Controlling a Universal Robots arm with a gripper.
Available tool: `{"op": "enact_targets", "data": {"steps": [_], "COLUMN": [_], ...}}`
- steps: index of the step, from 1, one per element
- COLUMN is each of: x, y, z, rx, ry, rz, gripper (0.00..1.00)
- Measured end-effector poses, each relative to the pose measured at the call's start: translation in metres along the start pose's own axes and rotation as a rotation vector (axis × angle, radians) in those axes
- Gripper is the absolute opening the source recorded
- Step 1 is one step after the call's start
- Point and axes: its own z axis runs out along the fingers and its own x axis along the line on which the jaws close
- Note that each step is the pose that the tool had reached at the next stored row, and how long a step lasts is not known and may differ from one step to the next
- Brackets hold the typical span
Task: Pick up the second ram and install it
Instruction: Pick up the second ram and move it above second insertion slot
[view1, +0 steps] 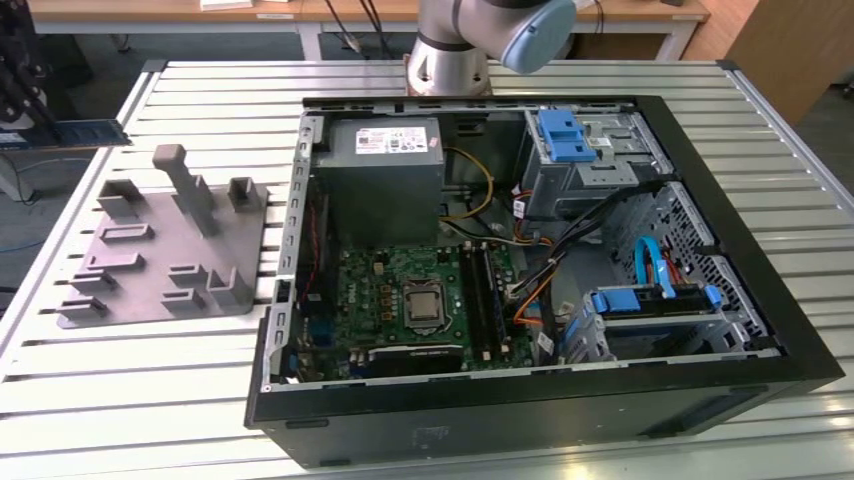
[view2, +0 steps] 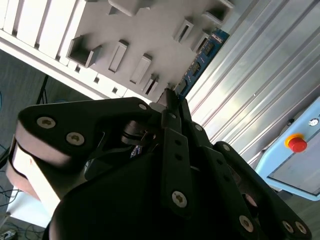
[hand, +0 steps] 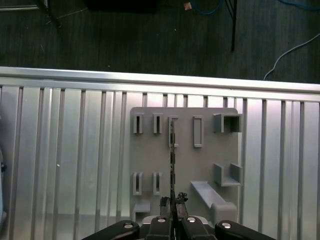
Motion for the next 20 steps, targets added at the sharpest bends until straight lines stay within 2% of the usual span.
{"op": "enact_targets", "data": {"steps": [20], "x": [0.0018], "y": [-0.0559], "z": [-0.0012], "rx": [0.0], "ry": [0.0], "rz": [0.0], "gripper": [0.14]}}
